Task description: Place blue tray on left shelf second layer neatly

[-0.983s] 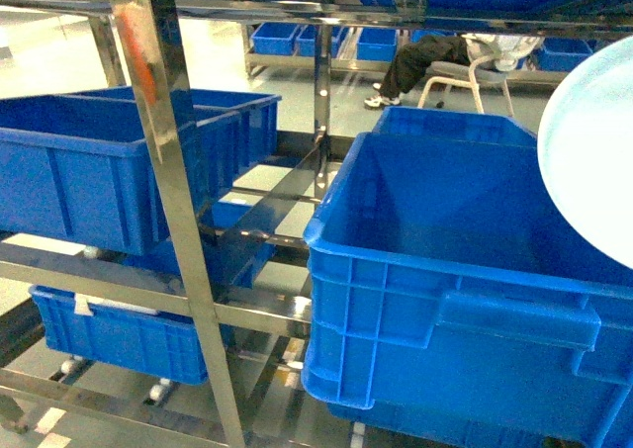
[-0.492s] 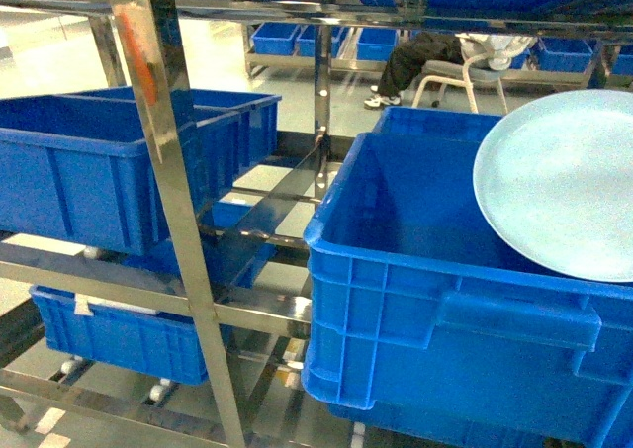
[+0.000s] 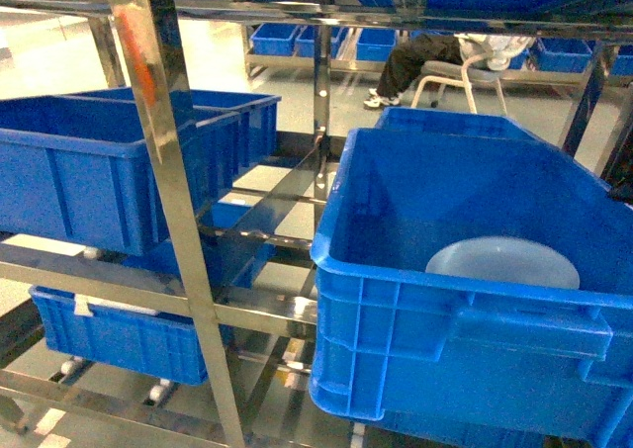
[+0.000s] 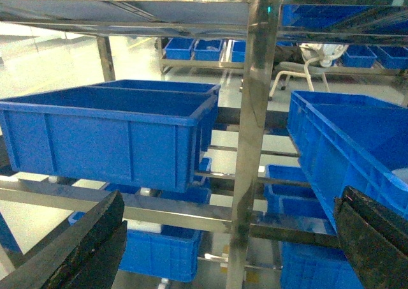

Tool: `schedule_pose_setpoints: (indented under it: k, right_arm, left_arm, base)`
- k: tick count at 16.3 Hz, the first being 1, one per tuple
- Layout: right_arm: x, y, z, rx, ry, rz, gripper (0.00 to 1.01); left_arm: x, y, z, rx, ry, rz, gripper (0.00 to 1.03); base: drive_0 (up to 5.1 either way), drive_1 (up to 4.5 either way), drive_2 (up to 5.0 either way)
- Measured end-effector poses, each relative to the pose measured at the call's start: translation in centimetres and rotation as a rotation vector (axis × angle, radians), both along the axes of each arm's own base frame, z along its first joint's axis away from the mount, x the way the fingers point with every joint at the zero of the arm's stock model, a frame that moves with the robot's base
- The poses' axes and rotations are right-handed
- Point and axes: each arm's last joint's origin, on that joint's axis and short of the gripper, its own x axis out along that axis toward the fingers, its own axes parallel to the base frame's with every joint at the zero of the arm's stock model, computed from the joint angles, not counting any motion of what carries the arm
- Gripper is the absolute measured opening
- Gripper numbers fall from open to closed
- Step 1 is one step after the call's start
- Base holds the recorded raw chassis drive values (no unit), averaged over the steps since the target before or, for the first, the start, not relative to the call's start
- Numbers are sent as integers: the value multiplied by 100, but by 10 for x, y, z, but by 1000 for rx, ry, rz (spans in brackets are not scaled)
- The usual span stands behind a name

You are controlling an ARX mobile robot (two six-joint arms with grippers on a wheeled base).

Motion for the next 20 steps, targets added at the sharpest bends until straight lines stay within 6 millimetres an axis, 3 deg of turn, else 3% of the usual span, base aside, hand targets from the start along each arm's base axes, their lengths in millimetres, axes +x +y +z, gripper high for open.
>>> schedule_pose_setpoints:
  k: [2,5,9,12,14,20]
  right_arm:
    - [-25,-4,10,-29,52,36,100]
    - [-60,6,62,-140,-57,218,98]
    - [-73,26,54,-371,21,393,98]
    - [-89,20,53,-738,13,405,98]
    - [-95,18,54,-896,18,459,98]
    - [-92,26,57,-1036,-10,471,98]
  left_arm:
    - [0,0,0,0,0,0,98]
    - [0,0,0,0,0,2,98]
    - [0,0,0,0,0,1,98]
    - [0,0,0,0,0,2,98]
    - [0,0,0,0,0,2,98]
    - [0,0,0,0,0,1,98]
  base:
    - [0,0,0]
    - [0,0,0]
    - [0,0,0]
    - [0,0,0]
    - [0,0,0]
    - [0,0,0]
